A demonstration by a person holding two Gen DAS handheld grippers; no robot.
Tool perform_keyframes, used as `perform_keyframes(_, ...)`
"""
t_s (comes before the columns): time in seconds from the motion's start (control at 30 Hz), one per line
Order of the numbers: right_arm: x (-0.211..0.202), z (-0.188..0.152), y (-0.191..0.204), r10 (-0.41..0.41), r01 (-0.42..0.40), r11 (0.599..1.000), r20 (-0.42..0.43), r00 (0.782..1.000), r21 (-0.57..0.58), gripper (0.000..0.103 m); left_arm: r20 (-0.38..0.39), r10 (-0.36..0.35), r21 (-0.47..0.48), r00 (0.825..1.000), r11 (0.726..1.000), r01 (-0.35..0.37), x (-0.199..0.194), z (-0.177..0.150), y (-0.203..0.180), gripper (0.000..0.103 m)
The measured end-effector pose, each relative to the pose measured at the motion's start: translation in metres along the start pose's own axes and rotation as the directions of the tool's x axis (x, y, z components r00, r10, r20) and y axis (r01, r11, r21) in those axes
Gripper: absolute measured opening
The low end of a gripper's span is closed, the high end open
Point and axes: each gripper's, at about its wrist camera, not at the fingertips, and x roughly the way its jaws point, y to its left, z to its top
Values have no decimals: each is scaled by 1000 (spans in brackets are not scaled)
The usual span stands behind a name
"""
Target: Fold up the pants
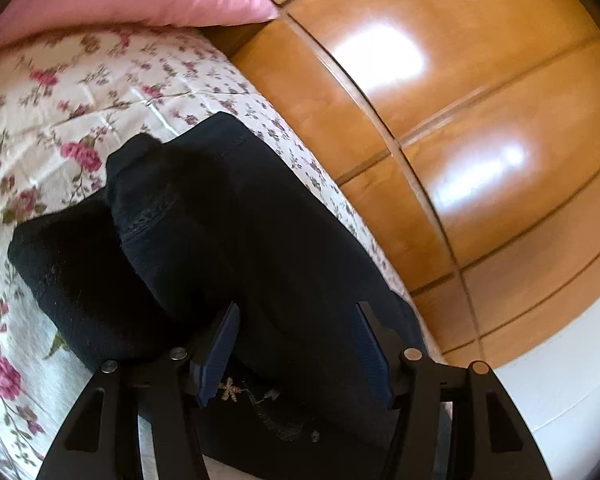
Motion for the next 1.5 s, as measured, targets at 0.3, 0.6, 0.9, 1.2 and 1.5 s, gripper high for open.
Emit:
perform_keyframes(0.3, -1, -14, 35, -230, 241, 922, 72, 971, -302, 7, 5, -7, -11, 1000, 1000, 7, 1, 1, -4, 64)
perform_keyframes(0.6, 9, -23, 39, -475, 477, 789, 108, 873, -386, 7, -3, -21, -6, 1000, 1000, 21, -2, -2, -2, 64)
perform_keyframes(0.9, 13, -38, 44, -504, 535, 691, 206, 839, -486, 9, -24, -33, -36, 999, 999, 32, 4, 2, -7, 68)
perform_keyframes(1.2, 10, -41, 49, -498, 532, 701, 209, 842, -475, 12, -27, -33, -5, 999, 999, 33, 9, 1, -16, 71)
perform_keyframes(1.5, 11, -56, 67, -380, 399, 793, 139, 915, -460, 59, -73, -116, 23, 991, 993, 118, 9, 2, -21, 55)
